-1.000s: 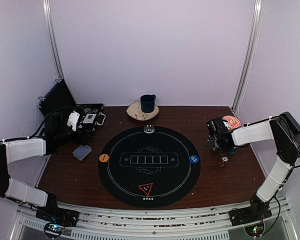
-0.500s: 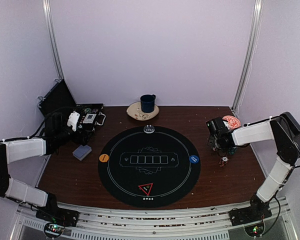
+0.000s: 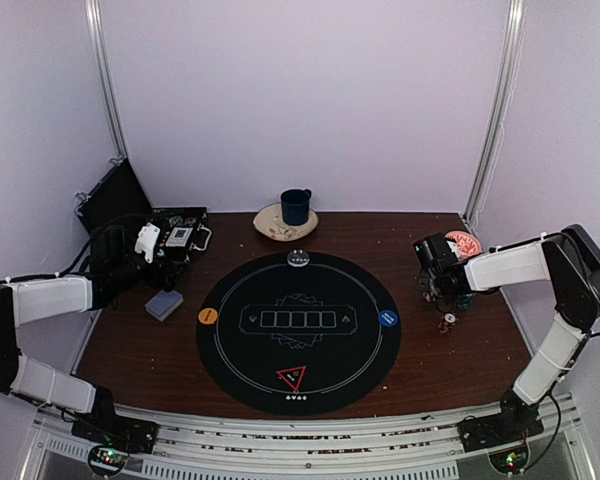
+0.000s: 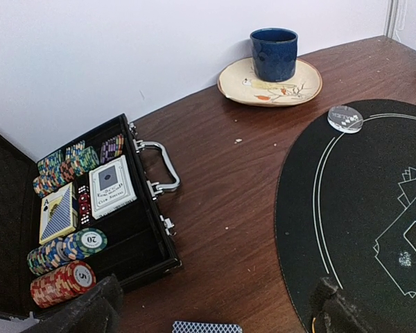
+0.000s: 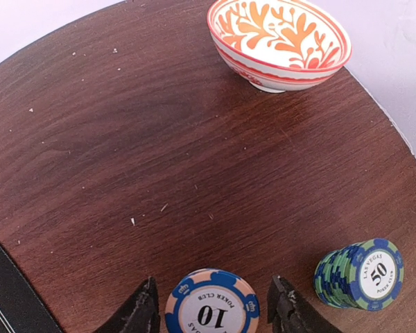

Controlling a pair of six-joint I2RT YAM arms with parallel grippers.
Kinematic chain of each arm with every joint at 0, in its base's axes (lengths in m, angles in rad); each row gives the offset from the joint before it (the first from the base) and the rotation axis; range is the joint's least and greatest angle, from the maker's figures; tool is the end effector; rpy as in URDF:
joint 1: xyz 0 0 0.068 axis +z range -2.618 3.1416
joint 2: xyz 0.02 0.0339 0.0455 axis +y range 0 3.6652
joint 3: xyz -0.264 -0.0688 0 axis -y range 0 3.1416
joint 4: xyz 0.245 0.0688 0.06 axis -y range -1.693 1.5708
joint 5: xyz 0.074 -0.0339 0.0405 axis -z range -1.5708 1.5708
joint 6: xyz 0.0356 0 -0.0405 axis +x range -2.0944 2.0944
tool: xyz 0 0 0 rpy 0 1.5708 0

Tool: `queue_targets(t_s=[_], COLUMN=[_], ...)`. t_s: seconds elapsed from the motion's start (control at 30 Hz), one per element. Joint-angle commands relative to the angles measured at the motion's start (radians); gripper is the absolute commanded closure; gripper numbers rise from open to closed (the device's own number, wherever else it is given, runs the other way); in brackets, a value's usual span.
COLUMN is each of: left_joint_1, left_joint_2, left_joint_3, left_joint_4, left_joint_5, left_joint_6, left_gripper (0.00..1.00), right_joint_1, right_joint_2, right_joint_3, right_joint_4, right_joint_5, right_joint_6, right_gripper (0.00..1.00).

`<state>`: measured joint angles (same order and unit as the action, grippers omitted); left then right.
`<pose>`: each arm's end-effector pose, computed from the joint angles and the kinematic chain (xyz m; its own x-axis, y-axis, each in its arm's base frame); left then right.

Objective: Distribute texas hold em gaming equipment
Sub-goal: Pick up the pile of poker chips from the pile of poker chips.

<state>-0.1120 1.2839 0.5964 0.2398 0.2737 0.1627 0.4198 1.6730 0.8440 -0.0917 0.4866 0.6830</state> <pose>0.2675 -0.0398 0.2107 -0.3679 0.1983 -0.9085 0.4148 0.9094 0.0306 0.2995 0.1154 0.1521 -0.6281 0.3306 -0.7044 0.3798 0.9204 0.0933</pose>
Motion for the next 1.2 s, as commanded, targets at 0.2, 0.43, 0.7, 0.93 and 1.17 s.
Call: queue_targets(t_s=[0.2,0.43,0.7,0.93,1.17], left_joint_1=[0.008,0.008,0.008,0.008,0.008], left_joint_2=[0.014,0.016,0.017,0.020,0.022], left_joint_3=[0.023,0.025,0.025,0.025,0.026], left_joint_4=[0.047,0.048,0.049,0.050,0.049], left_joint_5=[0.013,0.013,0.013,0.013,0.012], left_joint_6=[-0.006,-0.008,-0.008,-0.009,-0.008], left_gripper=[0.02,0.02,0.02,0.02,0.02], right_joint_1=[0.007,0.008,0.010,0.014,0.017], right_joint_2=[0.004,0.014,0.020,0.022,0.016], right_joint_3=[0.006,0.013,0.017,0.018,0.018], right_joint_4=[-0.008,-0.015,-0.022,-0.022,-0.025], right_joint_5=[0.002,0.003,0.003,0.002,0.013], right_joint_6=[-0.010,-0.010,-0.011,-0.012,-0.013], right_gripper=[0.50,0.50,0.49,0.51,0.60])
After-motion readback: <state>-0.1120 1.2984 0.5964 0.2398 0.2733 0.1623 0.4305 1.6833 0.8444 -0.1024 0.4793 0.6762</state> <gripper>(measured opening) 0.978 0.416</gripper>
